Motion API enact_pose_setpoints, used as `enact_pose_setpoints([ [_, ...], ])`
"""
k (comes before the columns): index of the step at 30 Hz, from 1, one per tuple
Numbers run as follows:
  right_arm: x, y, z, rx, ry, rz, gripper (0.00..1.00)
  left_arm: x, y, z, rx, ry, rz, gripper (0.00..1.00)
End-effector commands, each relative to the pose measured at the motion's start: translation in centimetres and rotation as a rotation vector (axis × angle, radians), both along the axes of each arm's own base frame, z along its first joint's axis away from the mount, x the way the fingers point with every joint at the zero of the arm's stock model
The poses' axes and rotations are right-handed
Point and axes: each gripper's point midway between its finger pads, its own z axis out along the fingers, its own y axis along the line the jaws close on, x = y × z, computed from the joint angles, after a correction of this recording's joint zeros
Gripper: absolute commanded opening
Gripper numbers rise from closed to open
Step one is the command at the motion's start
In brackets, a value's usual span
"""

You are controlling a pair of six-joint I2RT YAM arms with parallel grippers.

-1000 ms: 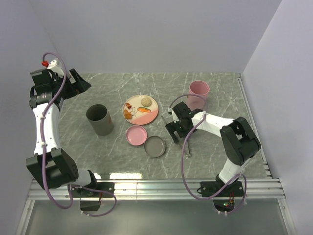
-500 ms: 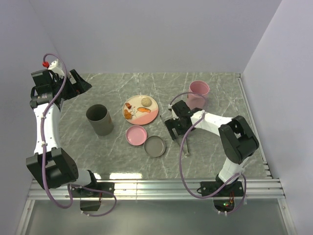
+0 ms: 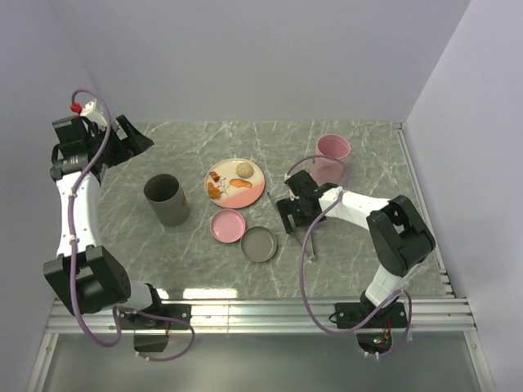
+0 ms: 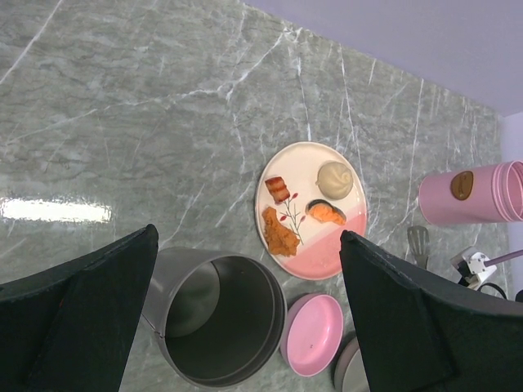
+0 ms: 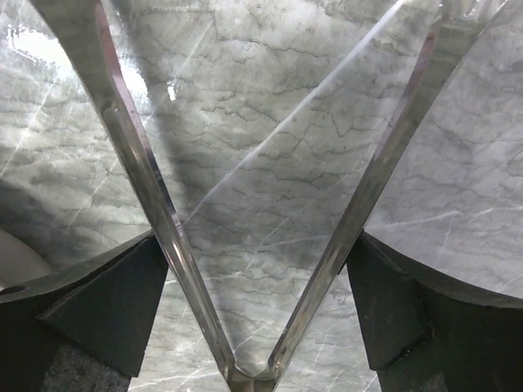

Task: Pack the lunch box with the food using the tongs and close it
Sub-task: Pick up the clamp at the center of the board.

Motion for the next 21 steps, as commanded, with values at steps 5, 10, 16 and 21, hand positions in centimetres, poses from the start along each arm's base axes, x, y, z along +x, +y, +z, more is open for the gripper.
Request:
enact_pose_setpoints([
  [5,0.7,0.1,0.5,-0.014,-0.027,-0.024,0.88,0.6,-0.2,0.5,-0.007,-0.031,-0.023,1.0],
  [10,1.4,-0.5,2.2,-0.014,-0.091,-0.018,0.85,0.3,-0.5,0.9,0.003,-0.038,-0.048,0.99],
  [16,1.9,0.1,6.5,0.039,-0.155,0.048,0.85,-0.8,-1.5,2.3,0.052,-0.116,-0.116,0.99],
  [21,2.2,0.2,10.7,0.073,-0.214,0.101,0.84,-2.0,-3.5,4.0,0.045,-0.189,-0.238,0.99],
])
